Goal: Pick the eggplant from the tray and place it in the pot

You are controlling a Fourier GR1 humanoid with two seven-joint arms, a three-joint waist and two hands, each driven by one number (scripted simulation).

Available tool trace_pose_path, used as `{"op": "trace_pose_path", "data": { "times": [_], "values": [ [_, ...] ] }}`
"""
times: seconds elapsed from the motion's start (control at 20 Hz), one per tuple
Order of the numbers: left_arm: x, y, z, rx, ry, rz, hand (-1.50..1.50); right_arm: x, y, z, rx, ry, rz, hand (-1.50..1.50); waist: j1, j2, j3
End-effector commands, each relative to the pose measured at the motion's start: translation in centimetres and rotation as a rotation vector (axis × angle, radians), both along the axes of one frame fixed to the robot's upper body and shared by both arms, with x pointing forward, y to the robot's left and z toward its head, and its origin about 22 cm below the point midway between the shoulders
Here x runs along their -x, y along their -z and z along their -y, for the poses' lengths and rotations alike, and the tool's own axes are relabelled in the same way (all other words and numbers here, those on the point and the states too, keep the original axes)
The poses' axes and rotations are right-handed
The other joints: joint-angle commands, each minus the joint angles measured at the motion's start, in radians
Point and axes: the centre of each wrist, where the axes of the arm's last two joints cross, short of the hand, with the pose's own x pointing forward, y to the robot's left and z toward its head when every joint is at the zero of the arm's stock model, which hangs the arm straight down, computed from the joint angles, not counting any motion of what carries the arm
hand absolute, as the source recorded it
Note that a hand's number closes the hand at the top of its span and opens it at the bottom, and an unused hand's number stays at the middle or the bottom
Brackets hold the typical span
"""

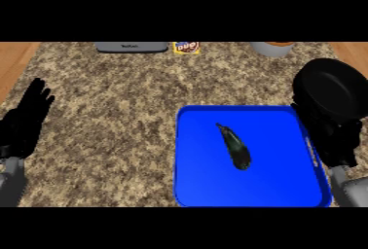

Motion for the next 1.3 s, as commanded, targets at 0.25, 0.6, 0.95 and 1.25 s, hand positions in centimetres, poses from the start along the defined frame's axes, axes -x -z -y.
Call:
{"op": "trace_pose_path", "data": {
  "times": [0.25, 0.6, 0.95, 1.25],
  "values": [
    [-2.7, -5.2, 5.4, 0.014, 0.185, 0.316, 0.00, -4.5, -4.5, -6.5, -0.385, -0.660, 0.118, 1.50, 0.152, 0.059, 0.019],
    [-3.0, -3.9, 8.8, 0.072, 0.231, 0.329, 0.00, -7.6, -6.3, 0.9, -0.059, -0.884, 0.288, -1.50, 0.107, 0.069, 0.011],
    [-3.3, -4.4, 9.0, 0.057, 0.240, 0.334, 0.00, -9.9, -8.5, 2.9, 0.091, -1.090, 0.346, -1.50, 0.118, 0.057, 0.007],
    [-3.4, -3.6, 9.4, 0.048, 0.220, 0.317, 0.00, -10.6, -10.1, 1.4, 0.373, -1.264, 0.277, -1.50, 0.103, 0.049, 0.003]
  ]
}}
